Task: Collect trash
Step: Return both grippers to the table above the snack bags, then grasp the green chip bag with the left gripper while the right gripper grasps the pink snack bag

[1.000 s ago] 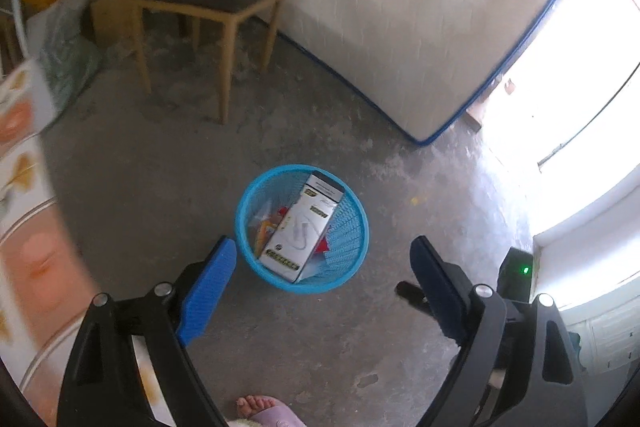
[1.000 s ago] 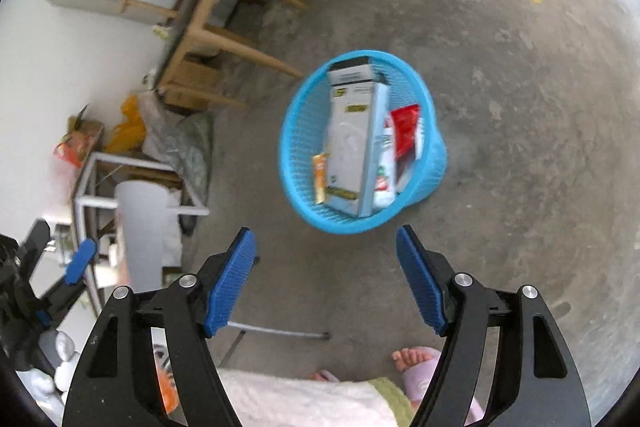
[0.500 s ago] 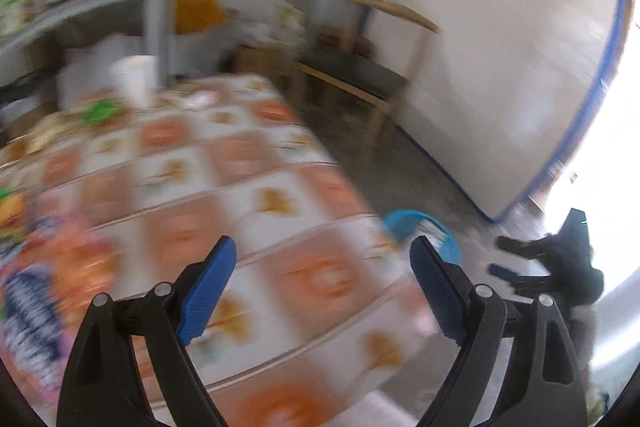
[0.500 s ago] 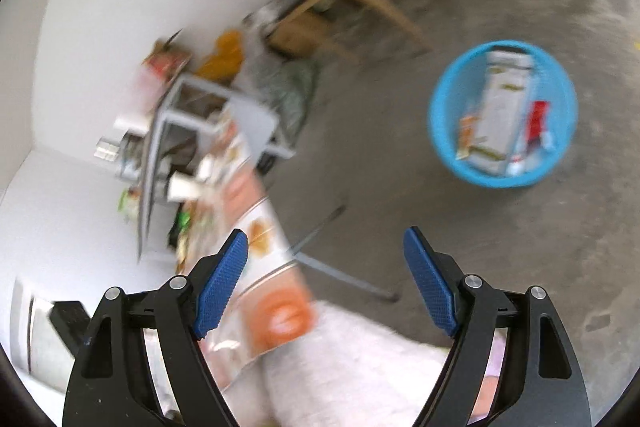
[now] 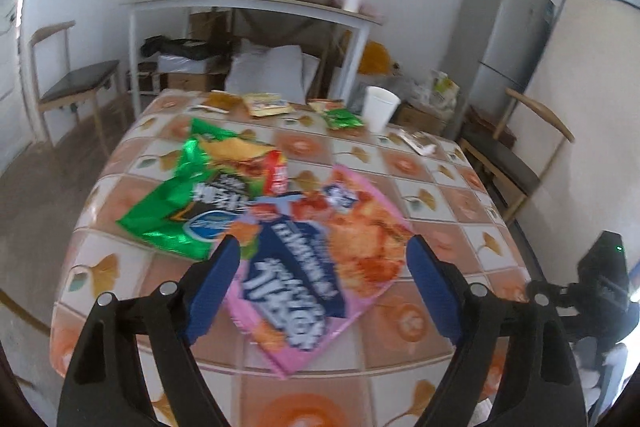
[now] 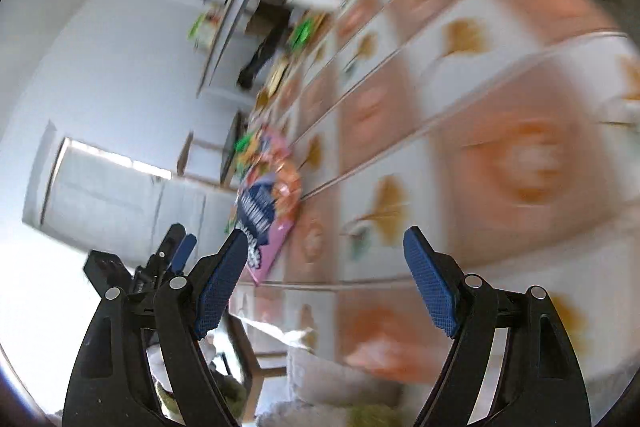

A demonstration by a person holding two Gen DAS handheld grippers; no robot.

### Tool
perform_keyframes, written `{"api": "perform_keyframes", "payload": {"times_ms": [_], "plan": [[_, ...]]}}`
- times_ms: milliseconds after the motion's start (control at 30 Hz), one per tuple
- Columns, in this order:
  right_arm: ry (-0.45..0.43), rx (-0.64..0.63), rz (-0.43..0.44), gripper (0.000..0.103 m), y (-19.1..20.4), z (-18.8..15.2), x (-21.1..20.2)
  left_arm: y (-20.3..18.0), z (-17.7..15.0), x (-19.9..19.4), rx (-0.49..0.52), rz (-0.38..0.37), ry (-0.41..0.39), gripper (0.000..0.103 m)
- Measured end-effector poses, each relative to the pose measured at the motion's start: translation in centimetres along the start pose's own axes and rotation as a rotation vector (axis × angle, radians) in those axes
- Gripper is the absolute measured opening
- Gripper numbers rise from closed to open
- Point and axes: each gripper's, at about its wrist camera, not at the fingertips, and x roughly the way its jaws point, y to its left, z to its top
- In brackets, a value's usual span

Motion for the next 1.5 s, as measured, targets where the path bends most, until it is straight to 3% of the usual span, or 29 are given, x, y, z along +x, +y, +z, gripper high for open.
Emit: {"api": "perform_keyframes", "payload": {"times_ms": [167,367,500,667,733,800,867,1000,1067,1267,1500], "plan": [[0.048,-0.033,-0.038,0.077,2.0,1.5,6.0,2.7,-0.3,0.0,-0.057,0.016,0.0,0.078],[0.022,-0.093,-0.082,0.072,4.3,2.7,9.8,6.8,-0.3,-0.6,-0.155,0.055,-0.011,0.074],[0.024,-0.093,-0.092,0.056,4.8,3.1,11.4,10.2,0.8,-0.1,-0.226,0.098,-0.019,0.073],[0.036,-0.048,-0.093,0.031,3.9,3.5,11.8,14.0,2.1,3.0,-0.282,0.154,0.055,0.073],[0.05,-0.016,-0.095,0.015,3.1,3.6,11.8,14.7,2.7,4.5,-0.273,0.163,0.09,0.073],[0.054,0.014,-0.08,0.012,2.5,3.6,11.5,15.1,3.0,6.1,-0.249,0.193,0.129,0.073],[0.042,0.018,-0.092,0.011,2.1,3.8,10.8,15.2,3.1,7.6,-0.227,0.238,0.173,0.071],[0.024,0.03,-0.11,0.01,1.1,3.9,9.0,14.4,2.9,9.7,-0.155,0.243,0.234,0.058],[0.017,0.032,-0.119,0.01,0.3,3.9,7.8,13.8,2.4,10.3,-0.119,0.243,0.256,0.041],[0.025,-0.002,-0.15,0.01,-1.2,3.6,4.1,11.9,1.0,10.6,-0.024,0.228,0.258,0.016],[0.035,-0.046,-0.217,0.01,-2.7,3.3,0.2,8.0,-1.6,8.5,0.097,0.176,0.274,0.008]]}}
